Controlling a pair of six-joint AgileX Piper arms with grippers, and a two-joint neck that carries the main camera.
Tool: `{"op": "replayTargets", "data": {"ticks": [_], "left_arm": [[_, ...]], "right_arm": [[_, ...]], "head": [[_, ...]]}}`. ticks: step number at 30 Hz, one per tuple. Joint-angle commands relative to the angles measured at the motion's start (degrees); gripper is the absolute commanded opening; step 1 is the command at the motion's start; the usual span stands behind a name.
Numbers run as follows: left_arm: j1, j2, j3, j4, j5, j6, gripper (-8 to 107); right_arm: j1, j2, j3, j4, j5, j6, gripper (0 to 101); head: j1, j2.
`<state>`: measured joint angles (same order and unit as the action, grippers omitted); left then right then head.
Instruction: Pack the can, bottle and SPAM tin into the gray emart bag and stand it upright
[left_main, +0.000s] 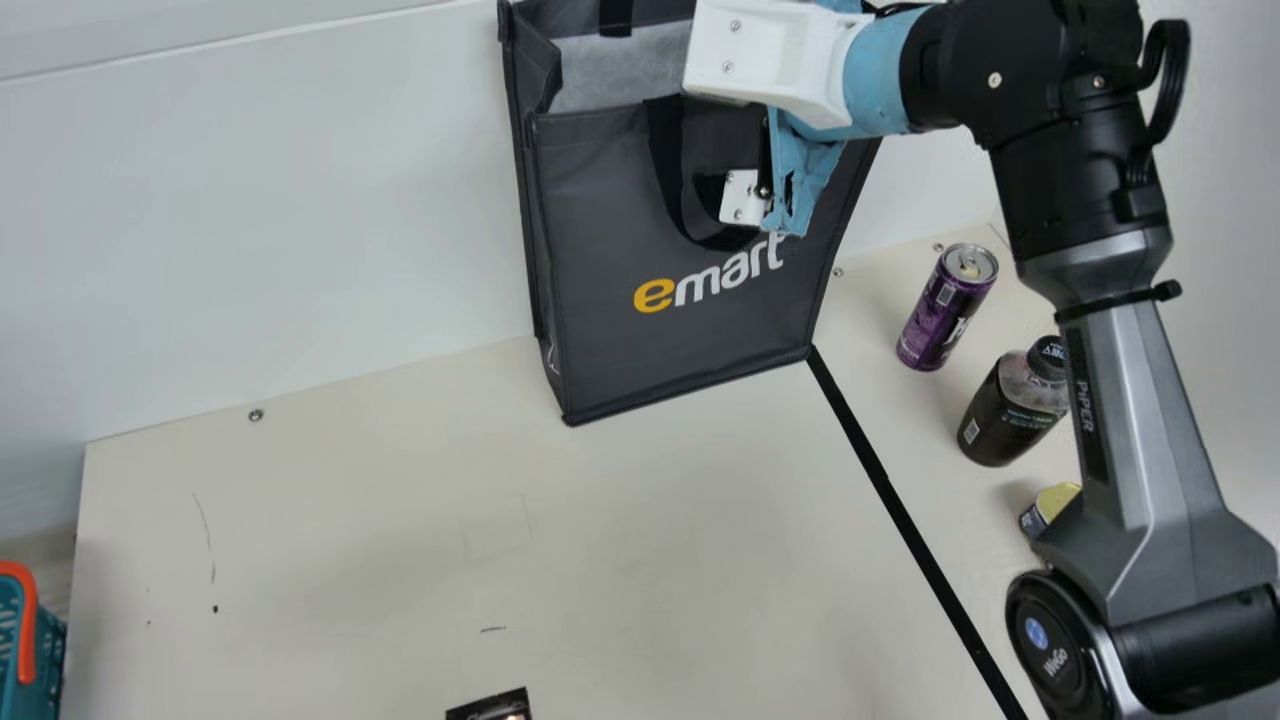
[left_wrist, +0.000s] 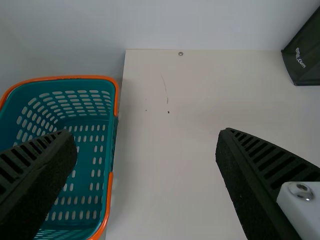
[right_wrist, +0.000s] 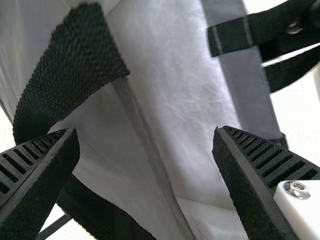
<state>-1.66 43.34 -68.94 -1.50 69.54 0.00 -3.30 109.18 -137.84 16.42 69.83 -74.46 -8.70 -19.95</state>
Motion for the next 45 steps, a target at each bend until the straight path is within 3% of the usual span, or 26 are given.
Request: {"op": "replayTargets", "data": {"ticks": [1,14,33,45], "left_arm": [[0.0,0.0,0.0,0.0,0.0,0.0,90],[0.0,0.0,0.0,0.0,0.0,0.0,90],[0.0,0.0,0.0,0.0,0.0,0.0,90],[0.0,0.0,0.0,0.0,0.0,0.0,90]], "right_arm": [[-0.1,0.3,0.4,0.4,0.1,-0.5,88],[-0.9,1.7,2.2,1.9,0.1,-1.4,1],[0.7,-4.8,5.9,0.9,0.1,1.1,0],[4.5,-13.3,12.0,-2.8,0.1,4.1,0]], "head": [[-1.3,0.0],[-1.3,0.0],[-1.3,0.0],[-1.3,0.0]]}}
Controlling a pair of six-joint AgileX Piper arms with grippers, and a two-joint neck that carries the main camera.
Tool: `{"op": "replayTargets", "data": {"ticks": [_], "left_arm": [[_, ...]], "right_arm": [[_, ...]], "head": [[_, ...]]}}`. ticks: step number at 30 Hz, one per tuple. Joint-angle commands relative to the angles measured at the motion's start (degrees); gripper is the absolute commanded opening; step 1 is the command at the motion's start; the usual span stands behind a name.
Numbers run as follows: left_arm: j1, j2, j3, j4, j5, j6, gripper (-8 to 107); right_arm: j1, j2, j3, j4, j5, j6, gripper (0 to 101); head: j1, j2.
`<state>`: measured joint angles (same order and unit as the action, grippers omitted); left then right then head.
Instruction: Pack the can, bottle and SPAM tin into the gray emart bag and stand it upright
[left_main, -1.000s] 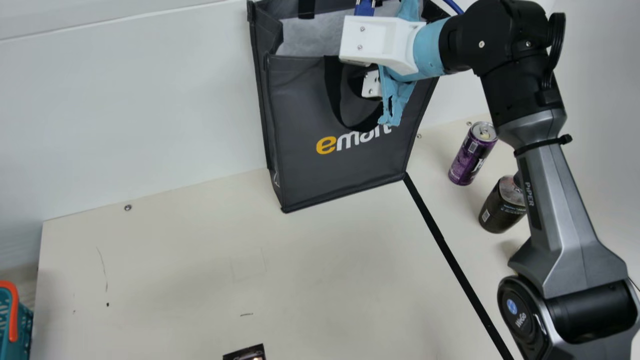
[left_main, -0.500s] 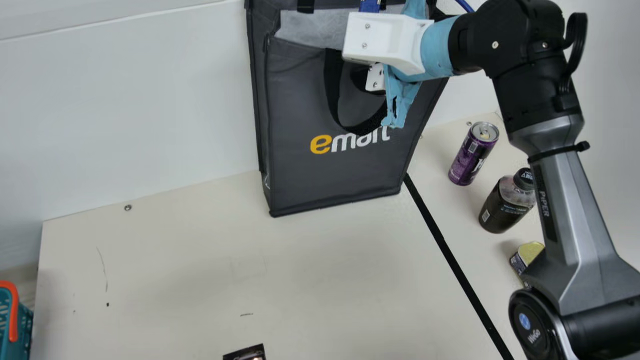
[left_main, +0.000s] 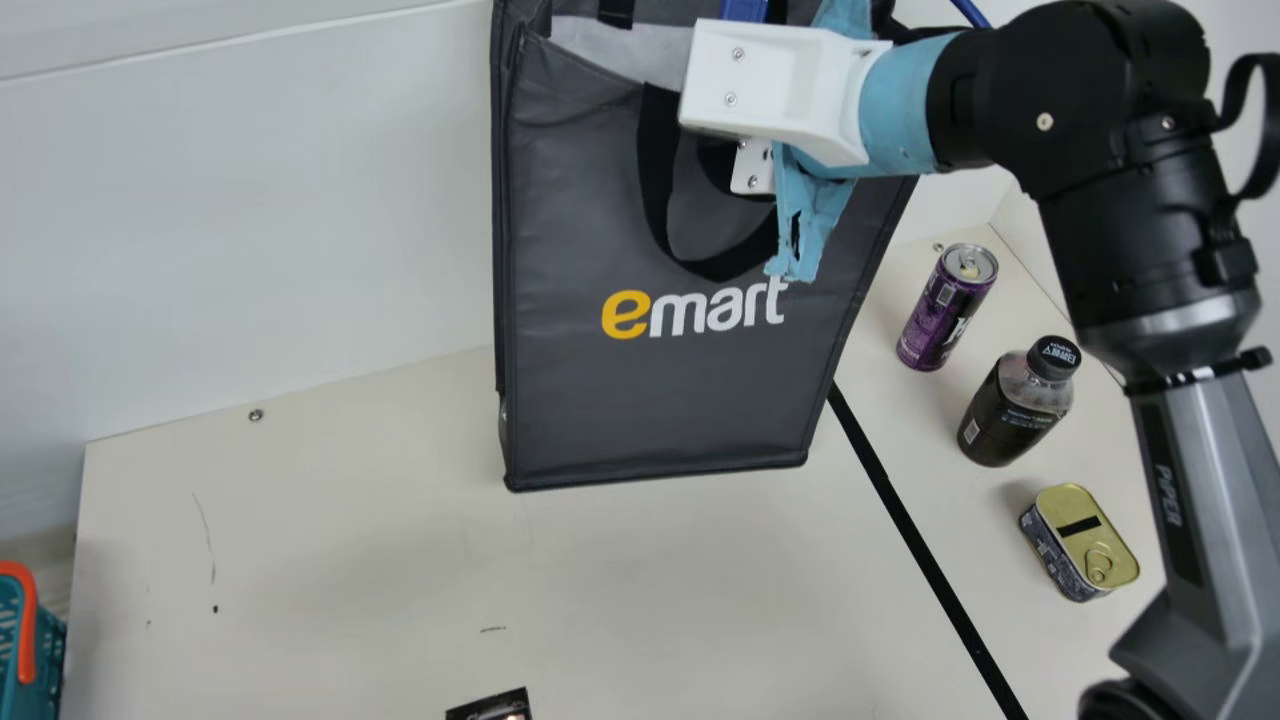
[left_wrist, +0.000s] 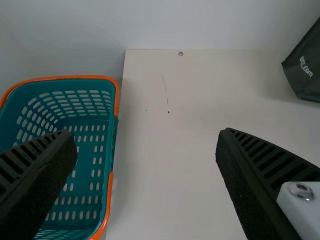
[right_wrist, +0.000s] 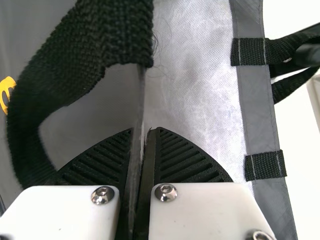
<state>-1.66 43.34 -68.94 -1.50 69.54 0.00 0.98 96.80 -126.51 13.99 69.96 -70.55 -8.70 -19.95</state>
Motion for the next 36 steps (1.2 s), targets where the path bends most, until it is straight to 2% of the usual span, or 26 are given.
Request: {"op": "replayTargets", "data": {"ticks": [1,21,36], "left_arm": [[0.0,0.0,0.0,0.0,0.0,0.0,90],[0.0,0.0,0.0,0.0,0.0,0.0,90],[0.0,0.0,0.0,0.0,0.0,0.0,90]], "right_arm": [[0.6,-1.8,1.3,-0.7,-0.1,0.4,0],[8.2,-17.4,14.7,-6.3,-0.1,4.3,0],[15.7,-24.7,23.1,-11.5,-0.1,9.2,0]], "head": [[-1.3,0.0],[-1.3,0.0],[-1.3,0.0]]}}
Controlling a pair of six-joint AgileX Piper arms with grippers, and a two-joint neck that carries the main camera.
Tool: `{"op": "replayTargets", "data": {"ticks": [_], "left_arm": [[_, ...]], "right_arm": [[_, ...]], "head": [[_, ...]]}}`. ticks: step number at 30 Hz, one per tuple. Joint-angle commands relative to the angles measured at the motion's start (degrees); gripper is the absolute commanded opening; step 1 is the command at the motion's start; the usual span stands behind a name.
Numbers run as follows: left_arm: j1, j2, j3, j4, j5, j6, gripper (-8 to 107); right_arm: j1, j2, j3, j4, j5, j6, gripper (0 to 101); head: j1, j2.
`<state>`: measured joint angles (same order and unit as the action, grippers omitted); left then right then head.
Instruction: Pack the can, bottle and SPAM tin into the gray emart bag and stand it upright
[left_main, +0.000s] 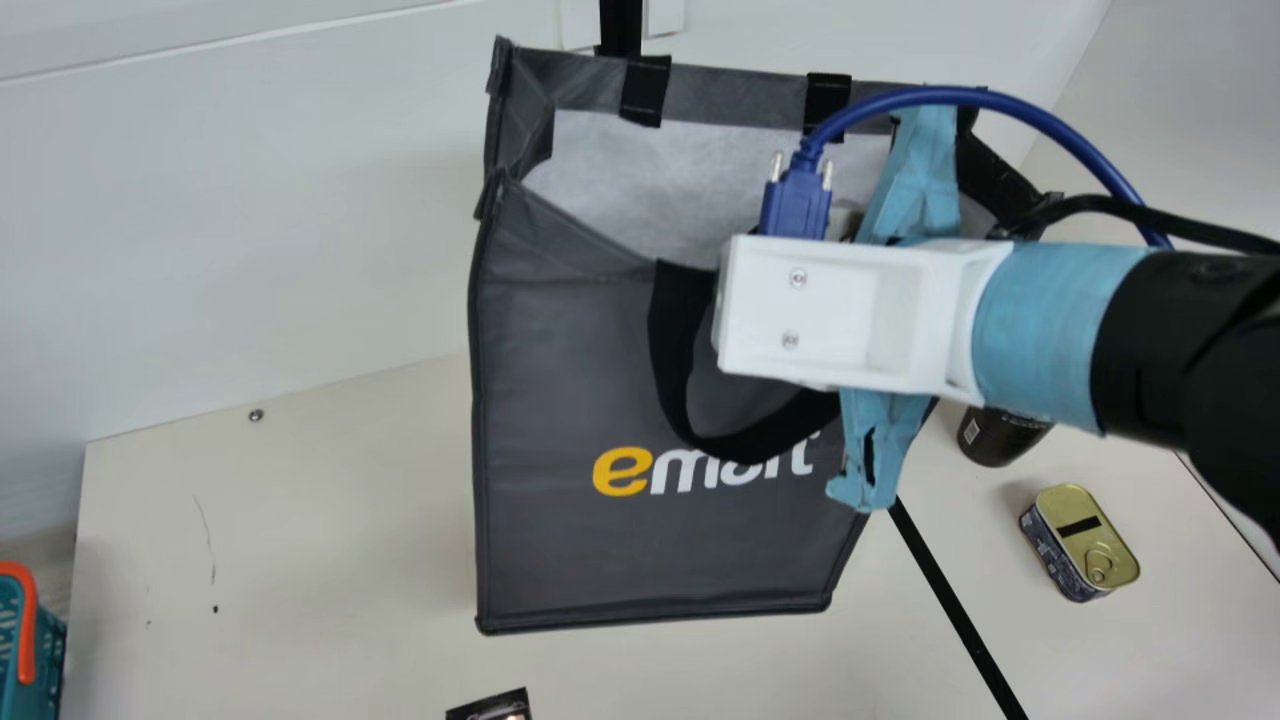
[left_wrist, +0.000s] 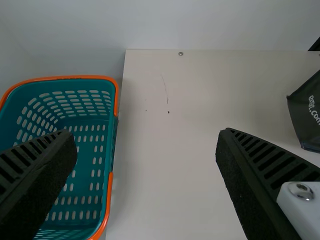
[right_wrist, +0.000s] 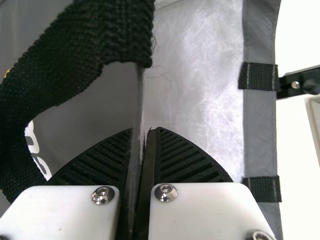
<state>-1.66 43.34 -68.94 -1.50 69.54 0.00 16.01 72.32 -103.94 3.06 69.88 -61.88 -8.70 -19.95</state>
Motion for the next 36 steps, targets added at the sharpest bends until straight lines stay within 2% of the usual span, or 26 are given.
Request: {"op": "replayTargets", "data": {"ticks": [1,16,34,36], "left_arm": [[0.0,0.0,0.0,0.0,0.0,0.0,90],[0.0,0.0,0.0,0.0,0.0,0.0,90],[0.0,0.0,0.0,0.0,0.0,0.0,90],[0.0,0.0,0.0,0.0,0.0,0.0,90]], "right_arm": [[1.4,-0.6,1.1,-1.0,0.0,1.0,0],[12.0,-2.7,6.7,-7.4,0.0,11.7,0],[20.0,-5.9,12.7,-10.0,0.0,22.4,0],[20.6,-6.5,13.5,-10.1,0.0,23.1,7]], "head": [[-1.3,0.0],[-1.3,0.0],[-1.3,0.0],[-1.3,0.0]]}}
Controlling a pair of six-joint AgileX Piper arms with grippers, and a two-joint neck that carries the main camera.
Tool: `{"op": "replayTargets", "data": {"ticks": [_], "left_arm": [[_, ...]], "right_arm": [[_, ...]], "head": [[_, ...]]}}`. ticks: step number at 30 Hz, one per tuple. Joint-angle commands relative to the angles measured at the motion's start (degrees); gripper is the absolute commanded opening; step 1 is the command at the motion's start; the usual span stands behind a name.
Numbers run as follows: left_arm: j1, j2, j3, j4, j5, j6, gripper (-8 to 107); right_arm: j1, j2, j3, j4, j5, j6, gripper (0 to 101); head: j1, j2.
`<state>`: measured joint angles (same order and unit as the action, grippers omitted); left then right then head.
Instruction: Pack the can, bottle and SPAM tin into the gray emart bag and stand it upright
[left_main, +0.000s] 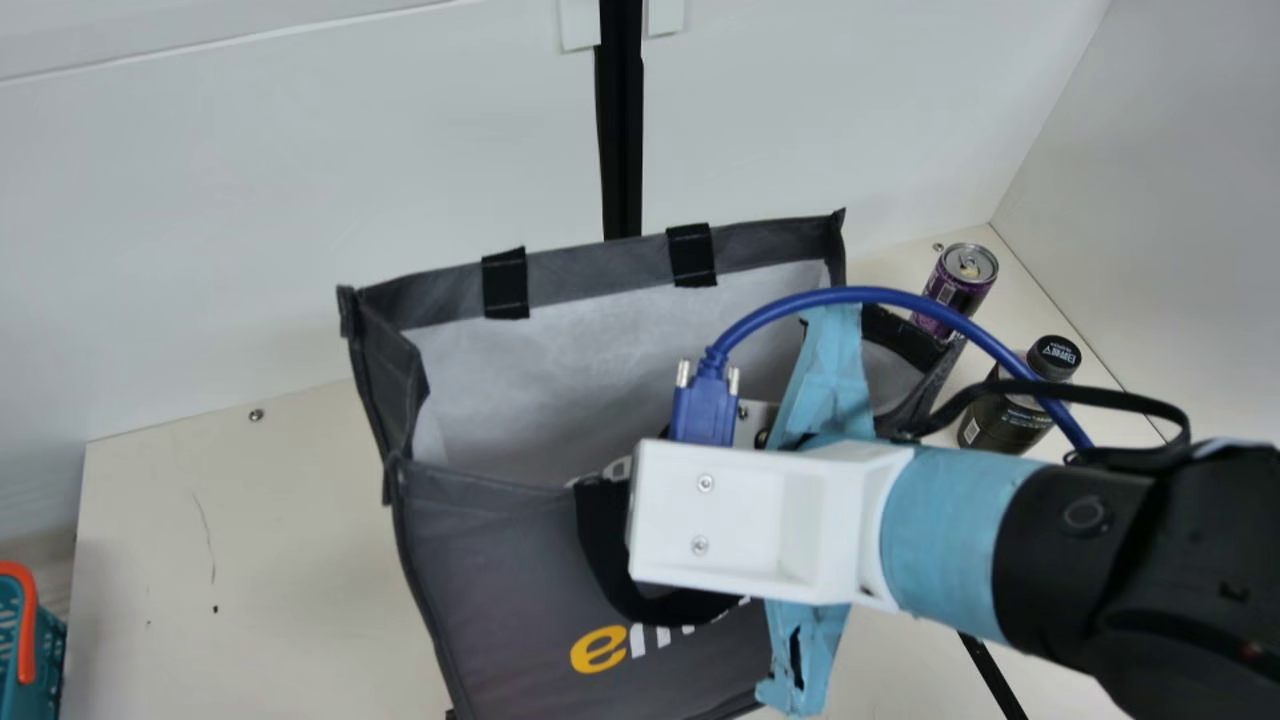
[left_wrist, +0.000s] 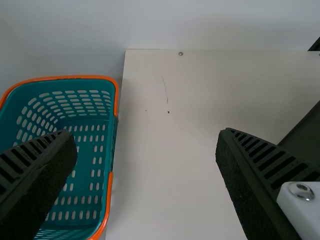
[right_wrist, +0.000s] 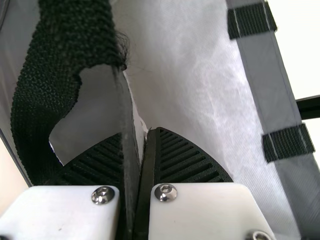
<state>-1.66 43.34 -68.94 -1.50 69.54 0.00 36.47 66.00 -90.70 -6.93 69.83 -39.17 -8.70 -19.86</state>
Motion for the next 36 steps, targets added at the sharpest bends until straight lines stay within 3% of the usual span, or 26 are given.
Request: {"op": "replayTargets", "data": {"ticks": [1,26,36], "left_arm": [[0.0,0.0,0.0,0.0,0.0,0.0,90],[0.0,0.0,0.0,0.0,0.0,0.0,90],[0.0,0.0,0.0,0.0,0.0,0.0,90]], "right_arm": [[0.5,-0.4,0.6,0.0,0.1,0.7,10],[4.9,-7.7,3.0,-0.4,0.1,1.4,94],[5.0,-10.4,3.3,0.6,0.1,1.2,95]], "head": [[-1.3,-0.1],[-1.3,-0.1],[-1.3,-0.1]]}}
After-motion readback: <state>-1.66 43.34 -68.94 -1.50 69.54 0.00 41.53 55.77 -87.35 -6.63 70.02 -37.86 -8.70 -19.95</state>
